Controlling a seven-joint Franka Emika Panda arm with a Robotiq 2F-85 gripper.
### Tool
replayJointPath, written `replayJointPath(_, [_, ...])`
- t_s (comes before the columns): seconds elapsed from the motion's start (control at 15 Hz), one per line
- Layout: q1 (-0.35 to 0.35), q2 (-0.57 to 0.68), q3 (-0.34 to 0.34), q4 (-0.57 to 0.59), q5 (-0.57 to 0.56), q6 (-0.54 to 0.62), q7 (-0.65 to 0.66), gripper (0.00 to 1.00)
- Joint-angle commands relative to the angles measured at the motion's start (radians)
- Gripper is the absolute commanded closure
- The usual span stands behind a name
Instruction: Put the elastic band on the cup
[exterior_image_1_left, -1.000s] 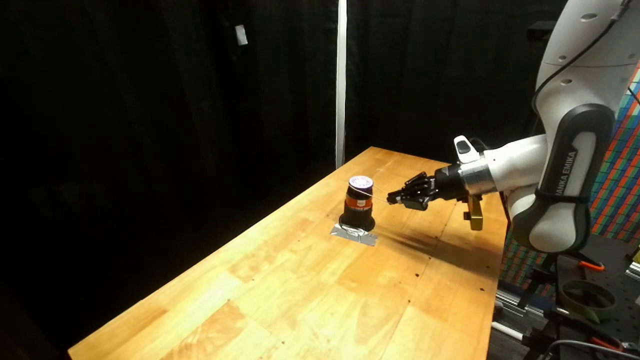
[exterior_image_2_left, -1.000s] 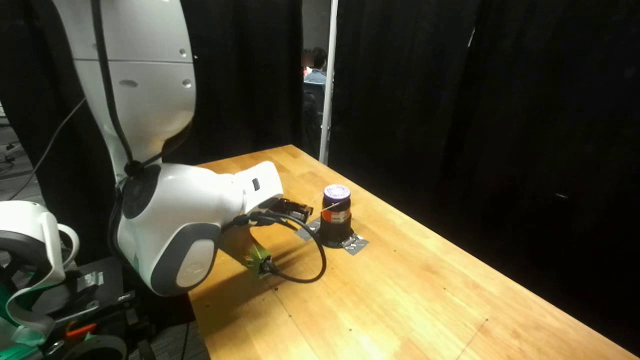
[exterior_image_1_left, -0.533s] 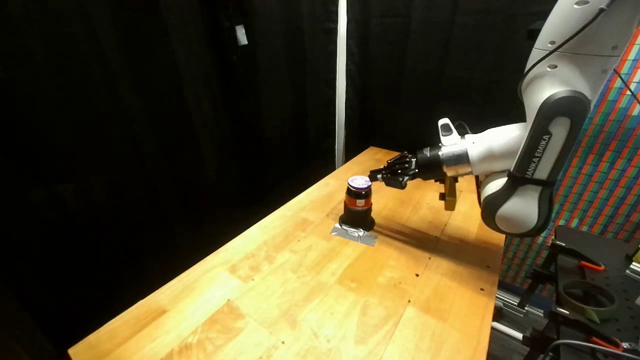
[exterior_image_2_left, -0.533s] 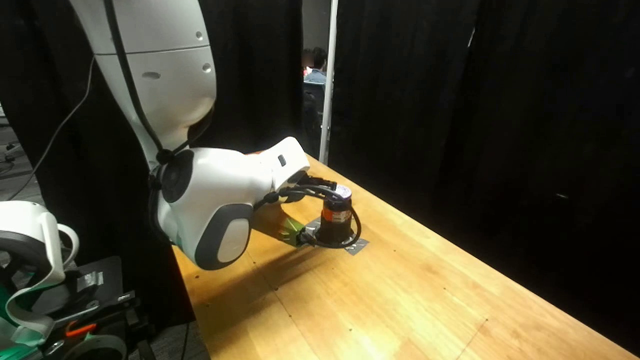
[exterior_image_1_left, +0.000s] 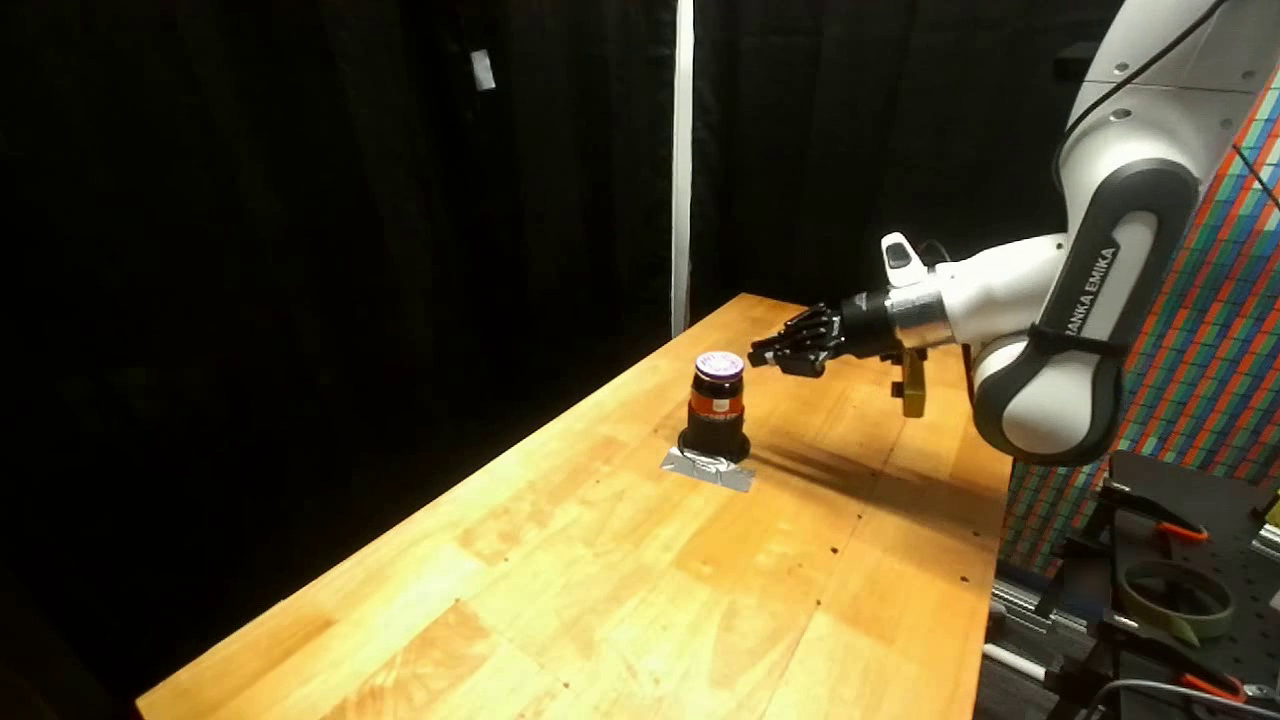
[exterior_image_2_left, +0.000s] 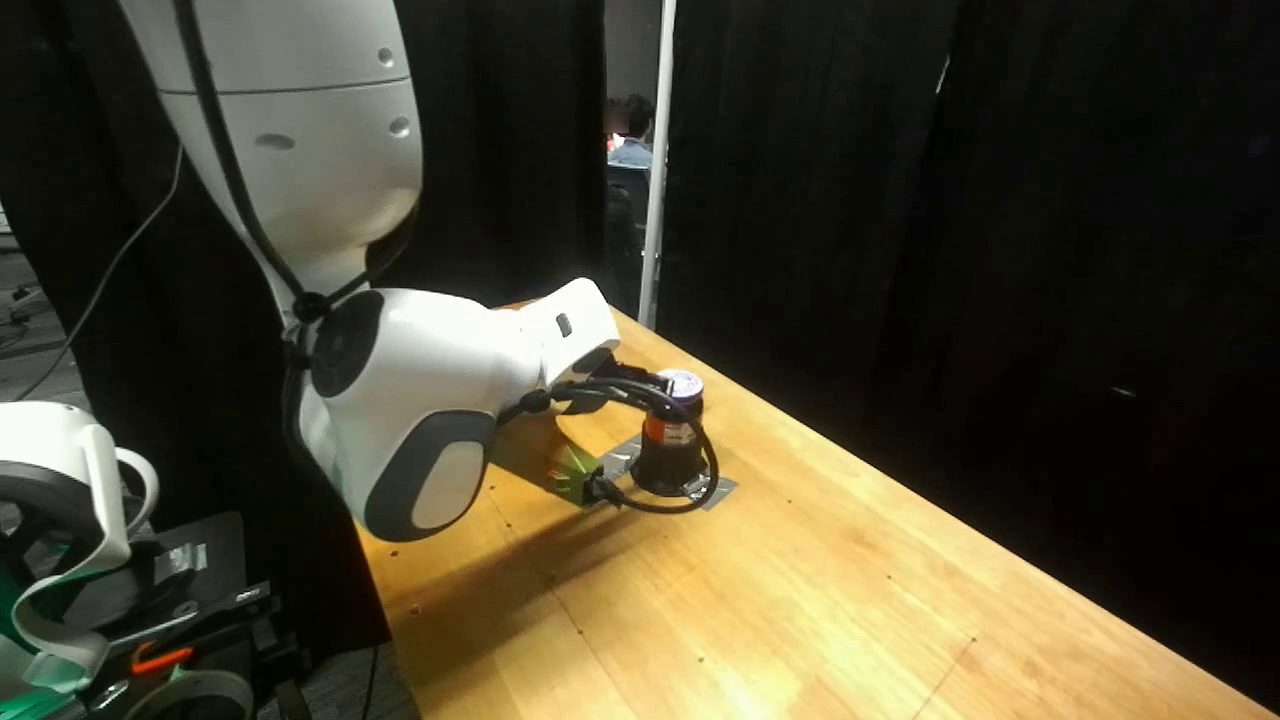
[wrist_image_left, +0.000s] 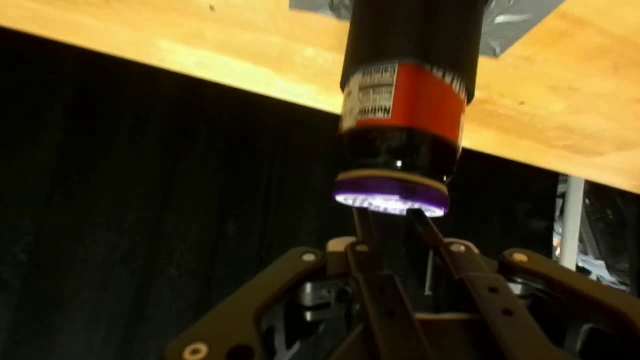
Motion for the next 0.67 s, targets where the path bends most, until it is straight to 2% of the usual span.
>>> replayJointPath(0.0, [0.039, -0.235, -0.027, -0.161, 0.088, -0.257, 0.005, 0.44])
replayJointPath(0.33, [0.131, -0.454, -0.067, -0.243, 0.308, -0.666, -0.116, 0.06])
replayJointPath(0.4, [0.149, -0.484, -0.080, -0.244, 0.352, -0.755, -0.153, 0.01])
replayJointPath(0.53, [0.196, -0.526, -0.133, -0.227, 0.437, -0.936, -0.240, 0.00])
replayJointPath(0.6, [0.210, -0.538, -0.173, -0.213, 0.423, -1.025, -0.253, 0.00])
